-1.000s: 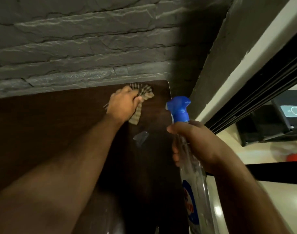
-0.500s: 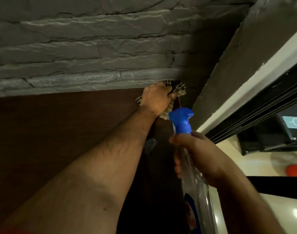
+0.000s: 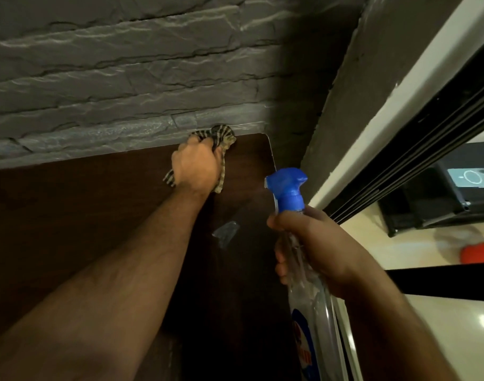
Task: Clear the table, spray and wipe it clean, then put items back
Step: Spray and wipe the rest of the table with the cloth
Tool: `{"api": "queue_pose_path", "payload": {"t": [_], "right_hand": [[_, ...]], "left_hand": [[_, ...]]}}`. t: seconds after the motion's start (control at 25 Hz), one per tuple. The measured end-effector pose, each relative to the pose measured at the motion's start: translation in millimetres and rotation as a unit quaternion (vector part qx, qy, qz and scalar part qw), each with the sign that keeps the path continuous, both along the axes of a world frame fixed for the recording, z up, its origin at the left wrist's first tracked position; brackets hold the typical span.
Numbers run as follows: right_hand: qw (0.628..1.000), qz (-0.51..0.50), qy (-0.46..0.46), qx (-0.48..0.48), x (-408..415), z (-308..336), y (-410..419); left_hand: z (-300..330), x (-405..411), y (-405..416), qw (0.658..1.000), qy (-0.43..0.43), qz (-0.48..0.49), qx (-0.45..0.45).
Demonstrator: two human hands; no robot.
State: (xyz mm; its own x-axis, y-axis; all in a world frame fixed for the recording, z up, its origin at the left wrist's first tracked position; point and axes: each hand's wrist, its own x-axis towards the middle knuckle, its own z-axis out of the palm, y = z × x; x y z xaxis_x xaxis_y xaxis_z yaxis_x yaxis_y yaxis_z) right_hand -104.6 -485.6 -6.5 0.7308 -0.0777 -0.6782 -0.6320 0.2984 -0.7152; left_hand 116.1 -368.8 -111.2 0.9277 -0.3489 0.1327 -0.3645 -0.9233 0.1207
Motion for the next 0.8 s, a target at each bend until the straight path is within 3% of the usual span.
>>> {"api": "queue_pose_path", "payload": {"t": [0.12,0.4,0.6,0.76,0.8], "right_hand": [[1.0,0.001,0.001,0.003,-2.4,-2.8,-0.4],[1.0,-0.003,0.017,-0.009,-2.3,-6.0,-4.7],[1.0,-0.016,0.016,-0.008,-0.9,-1.7,1.4],[1.0,-0.013,0.02,-0.007,-2.1,-2.1,7.9],[1.0,-0.016,0.019,-0.005,-2.3,-2.4,9.7]], "left_hand": [[0.4,-4.1,-10.2,1.0,-0.012,0.012,-0.01],[0.3,-8.1,-50.5,0.991,0.036,-0.116,-0.049],[4.1,-11.7,-13.0,0.934,0.106,-0.341,-0.014],[1.3,6.0,-12.0,0.983,0.08,-0.158,-0.043],[0.7,1.6,-23.6,0.981,0.072,-0.173,-0.044]]}}
